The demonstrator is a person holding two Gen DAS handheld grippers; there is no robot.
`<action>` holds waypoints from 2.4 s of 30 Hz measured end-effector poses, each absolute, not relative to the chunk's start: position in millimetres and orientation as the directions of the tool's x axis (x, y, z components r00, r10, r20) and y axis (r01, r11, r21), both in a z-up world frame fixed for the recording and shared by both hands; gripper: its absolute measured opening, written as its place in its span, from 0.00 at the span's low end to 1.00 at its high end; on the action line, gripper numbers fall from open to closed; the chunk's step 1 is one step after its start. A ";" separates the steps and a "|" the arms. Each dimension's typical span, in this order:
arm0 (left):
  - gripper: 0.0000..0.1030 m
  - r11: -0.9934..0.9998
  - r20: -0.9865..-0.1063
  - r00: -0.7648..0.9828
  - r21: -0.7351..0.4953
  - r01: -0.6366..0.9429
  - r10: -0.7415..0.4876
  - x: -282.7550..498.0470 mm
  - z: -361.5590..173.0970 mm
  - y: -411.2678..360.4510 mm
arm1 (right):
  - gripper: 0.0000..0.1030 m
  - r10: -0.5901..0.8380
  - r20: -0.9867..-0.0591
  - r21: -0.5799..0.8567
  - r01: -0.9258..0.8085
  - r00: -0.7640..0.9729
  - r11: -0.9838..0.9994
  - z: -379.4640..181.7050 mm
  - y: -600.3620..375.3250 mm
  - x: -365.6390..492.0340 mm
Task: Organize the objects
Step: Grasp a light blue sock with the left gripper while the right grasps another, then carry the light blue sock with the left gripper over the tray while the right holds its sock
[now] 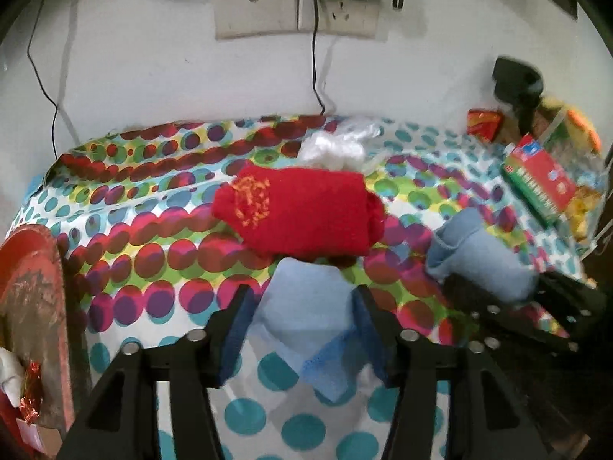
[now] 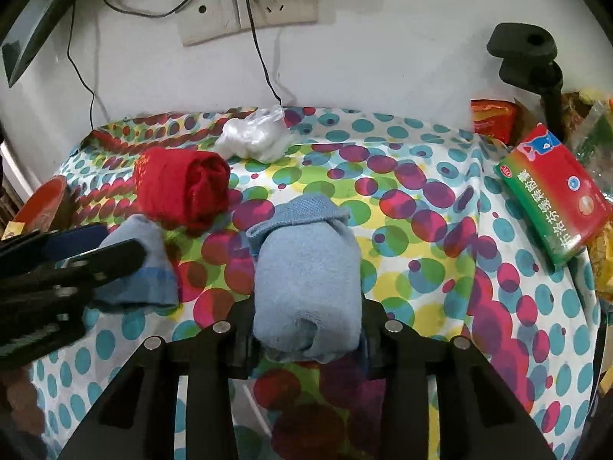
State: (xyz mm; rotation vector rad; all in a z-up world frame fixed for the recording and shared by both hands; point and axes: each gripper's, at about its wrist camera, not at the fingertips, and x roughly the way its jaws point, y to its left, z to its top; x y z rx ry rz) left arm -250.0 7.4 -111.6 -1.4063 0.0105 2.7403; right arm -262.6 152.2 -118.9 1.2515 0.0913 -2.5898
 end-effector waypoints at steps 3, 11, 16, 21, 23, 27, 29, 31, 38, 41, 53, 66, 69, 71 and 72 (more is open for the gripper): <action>0.58 -0.999 -0.802 -0.596 -0.008 -0.053 0.038 -250.1 -117.6 11.4 | 0.36 -0.216 -0.776 0.067 0.263 -0.592 -0.963 -119.2 153.3 -262.5; 0.42 -0.998 -0.787 -0.617 0.015 -0.060 0.025 -240.3 -116.9 20.2 | 0.38 -0.199 -0.778 0.048 0.260 -0.595 -0.964 -119.7 148.5 -261.3; 0.38 -0.994 -0.796 -0.605 0.073 -0.080 -0.010 -231.0 -111.9 30.9 | 0.38 -0.196 -0.780 0.044 0.260 -0.595 -0.965 -119.9 148.3 -262.5; 0.38 -0.991 -0.802 -0.598 0.086 -0.101 -0.009 -221.7 -110.7 34.1 | 0.38 -0.180 -0.782 0.023 0.262 -0.596 -0.965 -120.5 146.8 -262.7; 0.38 -0.990 -0.805 -0.593 0.087 -0.108 -0.006 -218.6 -109.8 33.8 | 0.38 -0.182 -0.782 0.025 0.262 -0.596 -0.965 -120.6 146.8 -263.2; 0.38 -0.989 -0.810 -0.587 0.091 -0.119 -0.004 -214.9 -108.6 32.8 | 0.39 -0.179 -0.783 0.021 0.262 -0.596 -0.965 -120.7 146.3 -263.1; 0.38 -0.988 -0.814 -0.581 0.091 -0.128 0.000 -214.4 -107.8 32.4 | 0.39 -0.174 -0.784 0.015 0.262 -0.596 -0.965 -120.8 145.9 -263.3; 0.38 -0.986 -0.815 -0.580 0.096 -0.134 -0.001 -212.5 -106.3 31.3 | 0.39 -0.172 -0.784 0.012 0.263 -0.596 -0.965 -120.7 145.8 -263.3; 0.38 -0.982 -0.810 -0.586 0.128 -0.141 -0.022 -207.7 -97.2 19.0 | 0.40 -0.168 -0.785 0.006 0.264 -0.596 -0.965 -120.6 144.5 -263.0; 0.38 -0.983 -0.808 -0.589 0.133 -0.124 -0.035 -207.8 -92.2 6.2 | 0.40 -0.168 -0.785 0.005 0.265 -0.596 -0.964 -120.7 143.7 -262.8; 0.38 -0.989 -0.806 -0.585 0.141 -0.040 -0.091 -203.1 -71.5 -62.1 | 0.40 -0.167 -0.786 0.004 0.265 -0.596 -0.964 -120.8 143.3 -263.0; 0.38 -0.988 -0.804 -0.578 0.155 0.023 -0.140 -216.9 -53.5 -140.7 | 0.41 -0.171 -0.785 0.009 0.265 -0.595 -0.964 -121.1 143.7 -262.8; 0.38 -0.987 -0.811 -0.565 0.154 0.044 -0.151 -219.1 -55.0 -162.4 | 0.41 -0.169 -0.786 0.007 0.265 -0.595 -0.964 -121.8 143.2 -262.9; 0.38 -0.988 -0.817 -0.555 0.144 0.062 -0.154 -221.8 -56.8 -177.2 | 0.41 -0.168 -0.786 0.005 0.265 -0.596 -0.964 -122.1 143.2 -262.7; 0.38 -0.988 -0.822 -0.548 0.137 0.073 -0.154 -222.9 -58.0 -184.5 | 0.41 -0.169 -0.786 0.006 0.265 -0.595 -0.964 -122.2 143.4 -262.6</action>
